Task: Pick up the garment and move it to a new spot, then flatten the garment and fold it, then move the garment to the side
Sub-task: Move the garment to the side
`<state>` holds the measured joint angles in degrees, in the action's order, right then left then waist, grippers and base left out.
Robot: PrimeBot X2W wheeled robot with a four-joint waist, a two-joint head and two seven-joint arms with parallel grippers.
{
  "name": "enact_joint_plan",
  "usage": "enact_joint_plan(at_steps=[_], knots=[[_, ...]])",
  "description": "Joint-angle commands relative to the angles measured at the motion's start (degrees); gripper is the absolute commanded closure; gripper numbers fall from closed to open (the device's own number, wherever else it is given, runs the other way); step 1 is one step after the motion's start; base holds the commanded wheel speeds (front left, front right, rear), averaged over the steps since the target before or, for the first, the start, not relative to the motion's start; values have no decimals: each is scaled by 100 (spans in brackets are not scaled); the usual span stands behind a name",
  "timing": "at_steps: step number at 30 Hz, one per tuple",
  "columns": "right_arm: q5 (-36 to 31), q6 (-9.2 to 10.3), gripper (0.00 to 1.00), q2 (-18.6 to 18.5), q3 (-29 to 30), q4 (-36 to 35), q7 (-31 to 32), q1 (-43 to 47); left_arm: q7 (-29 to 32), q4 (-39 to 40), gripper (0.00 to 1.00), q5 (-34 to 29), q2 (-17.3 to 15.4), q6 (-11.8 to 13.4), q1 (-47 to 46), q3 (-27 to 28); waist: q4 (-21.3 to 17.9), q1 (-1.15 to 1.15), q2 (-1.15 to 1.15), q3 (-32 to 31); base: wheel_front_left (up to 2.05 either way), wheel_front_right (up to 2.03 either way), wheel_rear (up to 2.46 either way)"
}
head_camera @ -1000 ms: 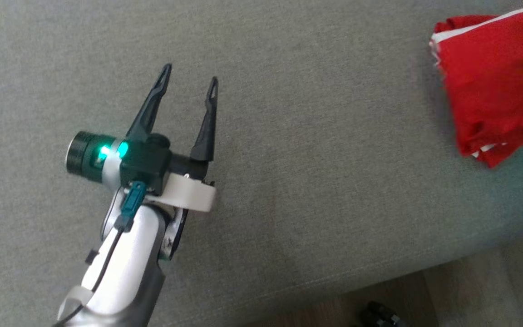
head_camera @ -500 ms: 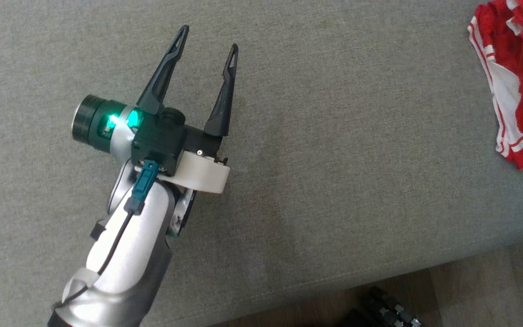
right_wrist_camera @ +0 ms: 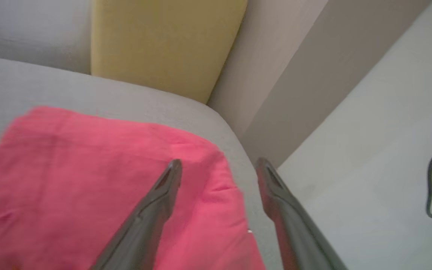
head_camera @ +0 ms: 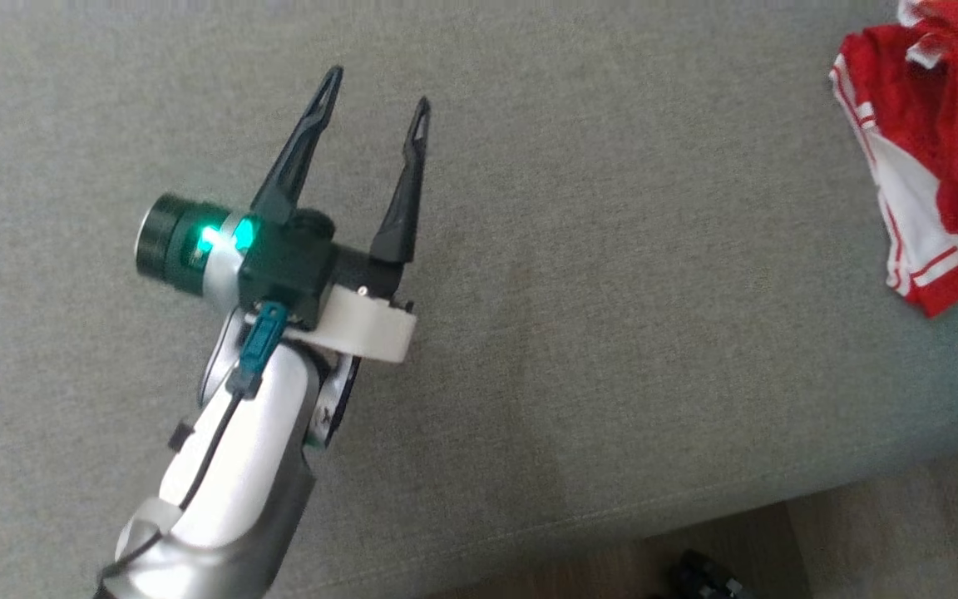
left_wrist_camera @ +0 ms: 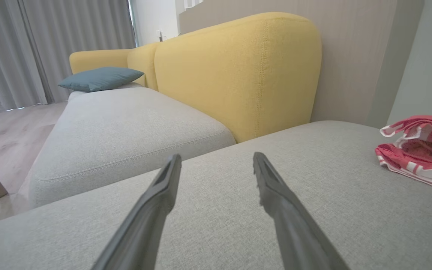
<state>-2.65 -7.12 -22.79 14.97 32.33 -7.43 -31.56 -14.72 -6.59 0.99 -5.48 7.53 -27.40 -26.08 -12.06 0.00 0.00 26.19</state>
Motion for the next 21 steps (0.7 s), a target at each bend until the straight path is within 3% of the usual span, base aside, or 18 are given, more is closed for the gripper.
enact_joint_plan(at_steps=[1, 11, 21], knots=[[50, -36, 0, 47, -57, -308, -121, 294, -28, 160, 0, 39, -83, 47, 110, 186, 15, 0, 0, -213, 0, 0, 0], [621, -36, 0, 1126, -546, -1998, -115, 1590, -28, 161, 0, 333, -118, 265, 902, 435, 304, 0, 0, -1001, 0, 0, 0], [738, -36, 0, 1633, -1076, -2967, 209, 2258, -28, 156, 0, 477, -165, 413, 1424, 646, 863, 0, 0, -1494, 0, 0, 0]])
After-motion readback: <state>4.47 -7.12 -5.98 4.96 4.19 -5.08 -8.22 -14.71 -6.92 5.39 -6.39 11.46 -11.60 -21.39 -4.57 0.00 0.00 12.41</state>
